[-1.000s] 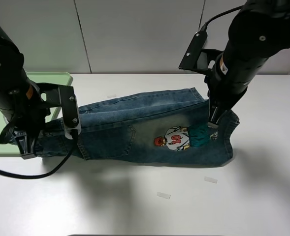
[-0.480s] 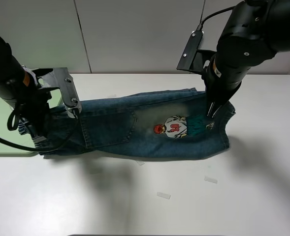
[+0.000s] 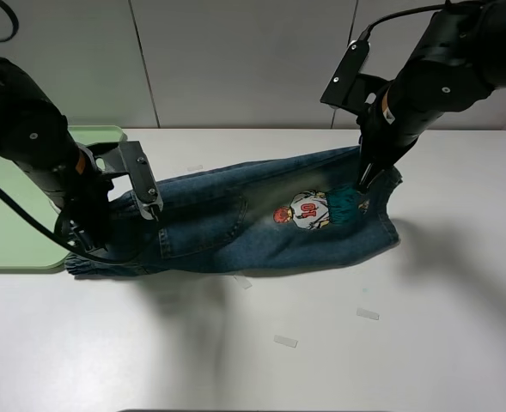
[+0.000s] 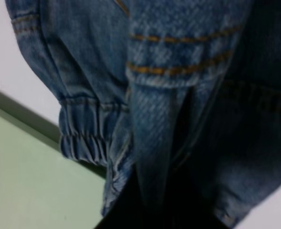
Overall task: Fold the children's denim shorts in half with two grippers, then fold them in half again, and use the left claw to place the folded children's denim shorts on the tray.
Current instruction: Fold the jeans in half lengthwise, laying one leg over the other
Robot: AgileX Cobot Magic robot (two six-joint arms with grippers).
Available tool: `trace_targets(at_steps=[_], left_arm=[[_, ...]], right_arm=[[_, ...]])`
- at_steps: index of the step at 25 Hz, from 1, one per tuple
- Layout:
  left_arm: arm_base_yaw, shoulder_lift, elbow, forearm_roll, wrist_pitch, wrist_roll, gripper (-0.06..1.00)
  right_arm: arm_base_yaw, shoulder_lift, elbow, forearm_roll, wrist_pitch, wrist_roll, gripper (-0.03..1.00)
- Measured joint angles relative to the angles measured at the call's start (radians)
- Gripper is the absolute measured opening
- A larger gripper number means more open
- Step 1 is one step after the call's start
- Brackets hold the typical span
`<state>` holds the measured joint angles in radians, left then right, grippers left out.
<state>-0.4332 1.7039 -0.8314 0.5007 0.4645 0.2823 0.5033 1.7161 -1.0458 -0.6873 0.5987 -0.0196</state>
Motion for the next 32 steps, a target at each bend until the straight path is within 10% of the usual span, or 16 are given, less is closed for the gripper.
trace_targets(at_steps=[9, 32], left_arm=[[0.011, 0.032, -0.001, 0.184, -0.041, -0.203, 0.02], [0.059, 0.032, 0.000, 0.211, -0.088, -0.242, 0.02]], right_arm=[[-0.012, 0.094, -0.001, -0.036, -0.074, -0.002, -0.03], [-0.017, 0.236, -0.135, -0.119, -0.156, -0.048, -0.03]])
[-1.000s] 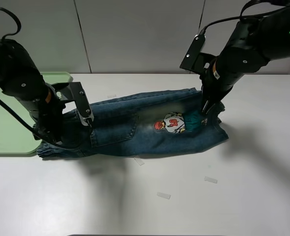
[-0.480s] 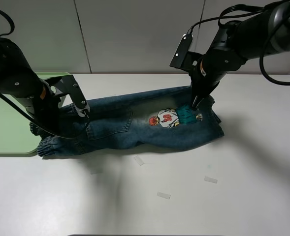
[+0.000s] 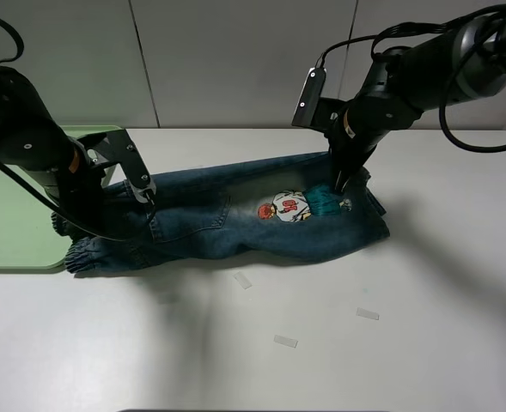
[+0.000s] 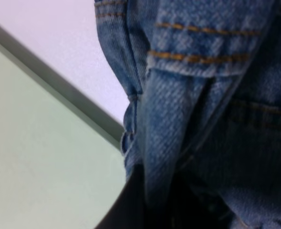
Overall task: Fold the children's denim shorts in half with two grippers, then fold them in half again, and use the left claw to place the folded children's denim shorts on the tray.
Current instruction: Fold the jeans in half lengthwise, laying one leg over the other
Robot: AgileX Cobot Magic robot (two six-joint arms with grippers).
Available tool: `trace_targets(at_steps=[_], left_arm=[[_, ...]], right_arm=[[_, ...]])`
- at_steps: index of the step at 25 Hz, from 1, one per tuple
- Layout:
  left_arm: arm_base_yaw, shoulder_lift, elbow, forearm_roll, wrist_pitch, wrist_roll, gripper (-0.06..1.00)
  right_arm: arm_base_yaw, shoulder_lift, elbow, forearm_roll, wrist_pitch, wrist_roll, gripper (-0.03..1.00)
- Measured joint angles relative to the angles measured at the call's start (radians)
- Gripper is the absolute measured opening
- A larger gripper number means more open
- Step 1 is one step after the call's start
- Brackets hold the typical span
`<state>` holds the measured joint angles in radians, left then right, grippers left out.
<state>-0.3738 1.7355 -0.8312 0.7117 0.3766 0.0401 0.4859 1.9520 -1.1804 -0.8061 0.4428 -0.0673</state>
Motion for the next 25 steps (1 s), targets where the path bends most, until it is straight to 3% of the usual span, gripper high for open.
trace_targets(at_steps=[16, 23, 25], left_arm=[[0.000, 0.000, 0.001, 0.000, -0.034, -0.025, 0.02], [0.000, 0.000, 0.001, 0.001, -0.036, -0.026, 0.02], [0.000, 0.000, 0.001, 0.001, -0.036, -0.026, 0.07]], right_arm=[[-0.072, 0.001, 0.000, -0.017, -0.154, -0.001, -0.03], [-0.080, 0.016, 0.000, -0.022, -0.171, -0.001, -0.03], [-0.080, 0.016, 0.000, -0.022, -0.174, -0.001, -0.02]])
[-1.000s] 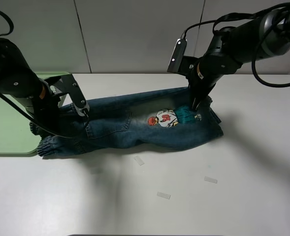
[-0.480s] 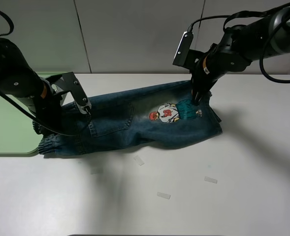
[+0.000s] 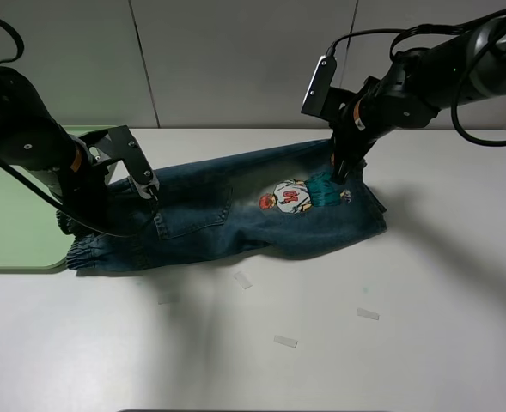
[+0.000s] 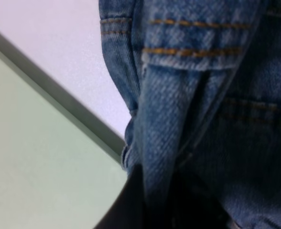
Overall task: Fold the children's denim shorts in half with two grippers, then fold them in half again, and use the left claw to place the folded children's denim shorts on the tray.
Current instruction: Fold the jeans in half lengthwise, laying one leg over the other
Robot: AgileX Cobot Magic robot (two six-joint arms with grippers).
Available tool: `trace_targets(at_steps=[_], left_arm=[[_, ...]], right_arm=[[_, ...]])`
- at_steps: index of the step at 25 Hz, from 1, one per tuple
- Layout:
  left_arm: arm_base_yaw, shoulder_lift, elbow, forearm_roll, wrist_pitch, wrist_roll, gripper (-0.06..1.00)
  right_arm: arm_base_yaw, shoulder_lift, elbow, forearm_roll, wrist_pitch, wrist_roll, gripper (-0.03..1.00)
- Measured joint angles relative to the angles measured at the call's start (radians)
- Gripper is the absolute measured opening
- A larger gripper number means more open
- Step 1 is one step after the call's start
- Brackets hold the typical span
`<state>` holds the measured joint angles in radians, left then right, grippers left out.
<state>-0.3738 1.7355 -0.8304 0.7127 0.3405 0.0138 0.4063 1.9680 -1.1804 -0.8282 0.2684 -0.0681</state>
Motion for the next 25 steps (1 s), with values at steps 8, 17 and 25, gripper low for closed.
trace_targets(at_steps=[8, 17, 25], left_arm=[[0.012, 0.001, 0.007, 0.014, 0.000, -0.087, 0.91], [0.012, 0.002, 0.007, 0.014, -0.092, -0.094, 0.99], [0.012, -0.014, 0.007, 0.014, -0.058, -0.102, 0.99]], right_arm=[[-0.020, 0.000, 0.000, 0.065, 0.010, 0.008, 0.66], [-0.020, 0.000, 0.000, 0.083, -0.005, 0.008, 0.69], [-0.020, -0.001, 0.000, 0.178, -0.020, 0.008, 0.69]])
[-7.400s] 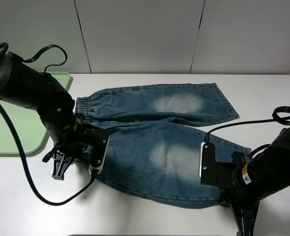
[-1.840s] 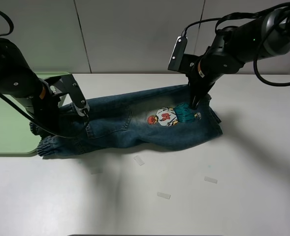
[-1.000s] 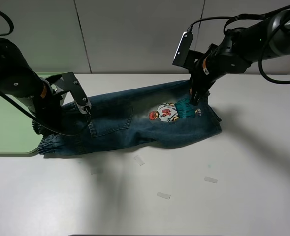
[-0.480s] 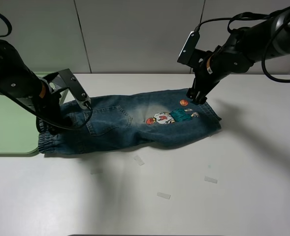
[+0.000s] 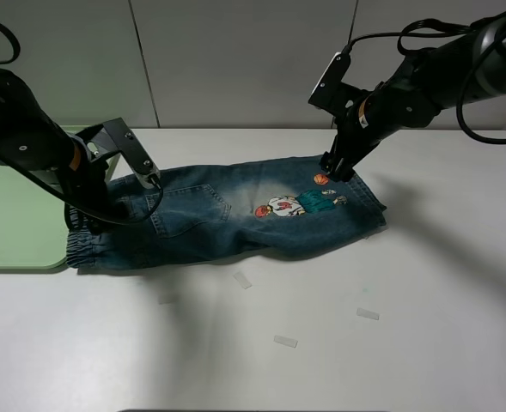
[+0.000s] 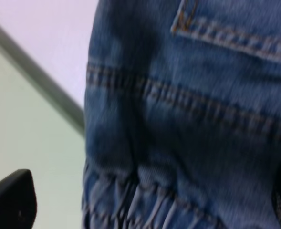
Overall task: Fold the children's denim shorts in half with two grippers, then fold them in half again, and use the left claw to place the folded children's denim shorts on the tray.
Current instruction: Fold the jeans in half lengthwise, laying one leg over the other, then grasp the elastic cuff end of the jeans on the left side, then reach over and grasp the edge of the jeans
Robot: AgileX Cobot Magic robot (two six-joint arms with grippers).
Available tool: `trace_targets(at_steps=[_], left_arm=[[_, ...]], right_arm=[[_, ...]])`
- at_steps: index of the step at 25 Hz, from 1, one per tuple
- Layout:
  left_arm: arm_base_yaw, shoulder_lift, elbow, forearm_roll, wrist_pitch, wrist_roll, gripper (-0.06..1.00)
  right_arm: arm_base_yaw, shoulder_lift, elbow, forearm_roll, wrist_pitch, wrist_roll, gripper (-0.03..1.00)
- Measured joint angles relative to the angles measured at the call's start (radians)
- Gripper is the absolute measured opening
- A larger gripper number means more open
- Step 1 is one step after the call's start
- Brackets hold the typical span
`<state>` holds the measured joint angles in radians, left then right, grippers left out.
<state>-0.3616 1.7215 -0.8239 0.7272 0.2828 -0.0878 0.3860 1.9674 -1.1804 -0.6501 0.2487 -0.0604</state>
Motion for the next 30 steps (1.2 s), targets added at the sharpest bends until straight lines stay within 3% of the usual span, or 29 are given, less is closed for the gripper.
trace_targets(at_steps=[6, 15, 19, 23, 30], left_arm=[[0.000, -0.131, 0.000, -0.063, 0.159, -0.003, 0.99], [0.000, -0.420, 0.000, -0.300, 0.507, -0.005, 0.99], [0.000, -0.582, 0.001, -0.403, 0.570, -0.006, 0.99], [0.000, -0.790, 0.001, -0.498, 0.612, -0.006, 0.99], [0.000, -1.154, 0.006, -0.568, 0.717, -0.006, 0.99]], right_arm=[[0.006, -0.052, 0.000, 0.163, 0.022, 0.001, 0.69], [0.119, -0.123, 0.000, 0.413, 0.073, 0.001, 0.69], [0.195, -0.146, 0.000, 0.509, 0.109, 0.003, 0.69], [0.261, -0.149, 0.000, 0.534, 0.233, 0.028, 0.69], [0.279, -0.149, 0.000, 0.583, 0.340, 0.110, 0.69]])
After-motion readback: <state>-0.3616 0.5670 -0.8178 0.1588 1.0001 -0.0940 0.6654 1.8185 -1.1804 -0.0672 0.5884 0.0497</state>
